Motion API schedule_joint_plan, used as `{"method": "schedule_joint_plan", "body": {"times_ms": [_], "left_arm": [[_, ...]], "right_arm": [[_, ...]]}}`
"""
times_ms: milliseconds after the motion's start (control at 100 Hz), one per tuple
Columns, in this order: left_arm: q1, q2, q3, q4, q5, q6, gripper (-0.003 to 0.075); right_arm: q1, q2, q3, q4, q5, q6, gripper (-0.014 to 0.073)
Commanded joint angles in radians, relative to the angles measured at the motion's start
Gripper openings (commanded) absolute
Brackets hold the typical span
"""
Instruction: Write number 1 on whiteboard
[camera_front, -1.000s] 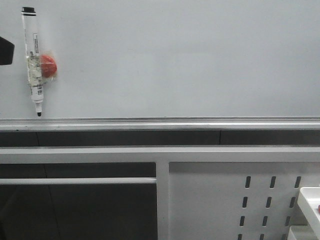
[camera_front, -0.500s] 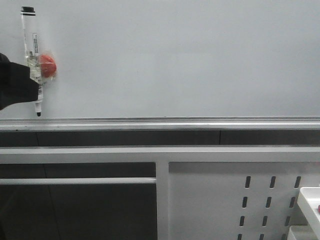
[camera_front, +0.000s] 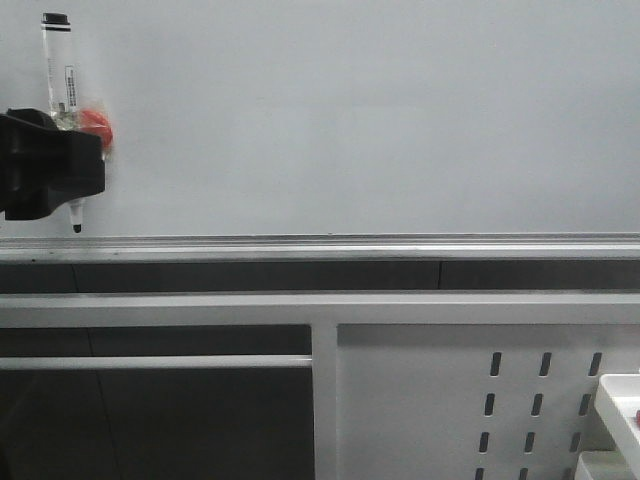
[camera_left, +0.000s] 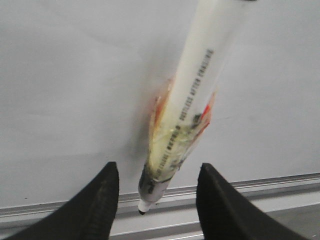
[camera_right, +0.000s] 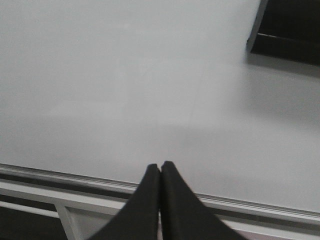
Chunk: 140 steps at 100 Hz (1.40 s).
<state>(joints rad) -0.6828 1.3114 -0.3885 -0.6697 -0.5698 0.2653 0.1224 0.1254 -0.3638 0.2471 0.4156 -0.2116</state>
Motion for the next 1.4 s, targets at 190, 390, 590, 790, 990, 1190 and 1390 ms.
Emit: {"method": "schedule_joint_plan", "body": {"times_ms": [190,390,590,790,990,1190,1390], "left_arm": [[-0.007,0.026,-0.049,0.031,-0.107,-0.022,0.0333],[-0.007,0.052,-0.087,0.039,-0.105,-0.022,0.0333],[-0.007,0.077,-0.092,0.039,-0.101,-0.022,0.0333],[-0.007,0.077,-0.092,0.039,-0.122,-0.022,0.0293],[-0.007,0.077,-0.092,0.037,-0.128,-0.022,0.0130],[-0.009,0.037,-0.092,0.066,0.012,-0.011,-0.0010],[-0.013,-0.075,-0.091,0.255,0.170,-0.009,-0.0020]], "right_arm": [[-0.006,0.018,-0.036,-0.007,-0.055,-0.008,-0.0050],[-0.006,0.018,-0.036,-0.007,-0.055,-0.008,-0.0050],[-0.006,0.018,-0.036,-0.007,-0.055,-0.008,-0.0050],[-0.006,0.018,-0.036,-0.007,-0.055,-0.008,-0.0050],[-0.006,0.018,-0.036,-0.007,-0.055,-0.008,-0.0050],[-0.006,0.018,-0.042,-0.002,-0.049,-0.073,-0.0050],[-0.002,0.047,-0.093,0.273,0.006,-0.310,-0.0050]]}}
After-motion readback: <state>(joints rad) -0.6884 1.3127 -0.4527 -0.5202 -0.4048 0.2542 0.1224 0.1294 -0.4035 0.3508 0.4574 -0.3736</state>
